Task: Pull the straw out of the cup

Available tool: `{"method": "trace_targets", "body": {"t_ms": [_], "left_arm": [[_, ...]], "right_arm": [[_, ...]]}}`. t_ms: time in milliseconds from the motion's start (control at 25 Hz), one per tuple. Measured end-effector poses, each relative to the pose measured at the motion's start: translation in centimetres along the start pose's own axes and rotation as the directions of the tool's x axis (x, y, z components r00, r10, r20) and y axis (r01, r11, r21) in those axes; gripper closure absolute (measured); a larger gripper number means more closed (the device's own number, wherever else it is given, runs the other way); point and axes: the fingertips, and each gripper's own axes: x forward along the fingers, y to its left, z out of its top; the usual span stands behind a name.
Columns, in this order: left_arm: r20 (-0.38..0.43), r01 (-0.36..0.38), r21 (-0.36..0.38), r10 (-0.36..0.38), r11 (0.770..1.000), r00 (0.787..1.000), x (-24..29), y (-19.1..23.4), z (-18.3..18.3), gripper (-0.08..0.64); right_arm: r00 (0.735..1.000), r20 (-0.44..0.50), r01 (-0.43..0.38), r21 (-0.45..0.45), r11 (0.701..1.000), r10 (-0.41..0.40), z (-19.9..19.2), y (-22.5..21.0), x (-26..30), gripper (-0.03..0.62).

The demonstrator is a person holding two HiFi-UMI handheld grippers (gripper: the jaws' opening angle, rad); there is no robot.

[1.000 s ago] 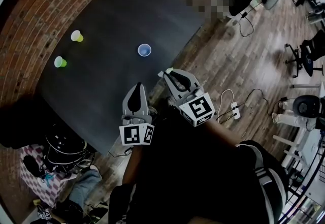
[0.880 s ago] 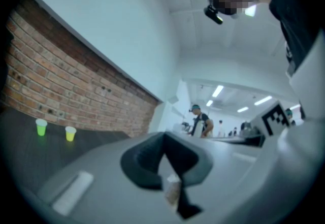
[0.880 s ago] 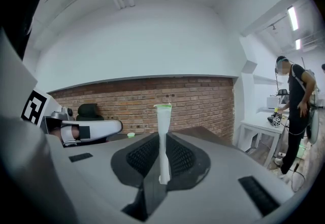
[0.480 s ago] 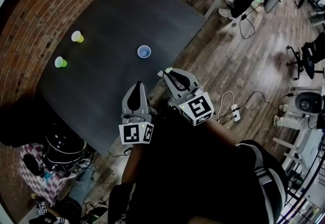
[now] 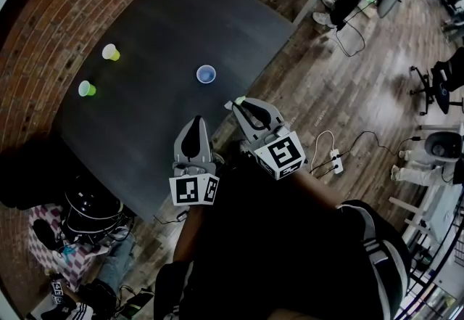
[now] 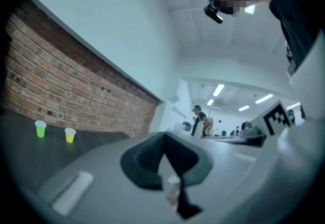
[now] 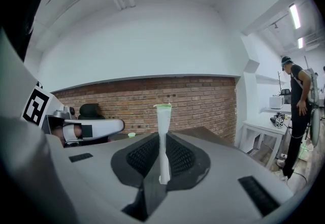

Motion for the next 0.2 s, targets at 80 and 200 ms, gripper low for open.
{"method": "trace_targets", "body": {"t_ms": [80, 200], "left_arm": [[0.001, 0.001, 0.001, -0.001, 1.0, 1.0, 0.12, 0.02, 0.08, 0.555], [0.001, 0.003, 0.003, -0.003, 1.0, 1.0, 0.32, 0.08, 0.23, 0.555]], "right_arm": [[1.0, 0.002, -0.001, -0.001, 1.0, 0.001, 0.1, -0.05, 0.07, 0.552], [1.0, 0.008, -0.002, -0.008, 1.0, 0.002, 0.48, -0.13, 0.21, 0.552]]}}
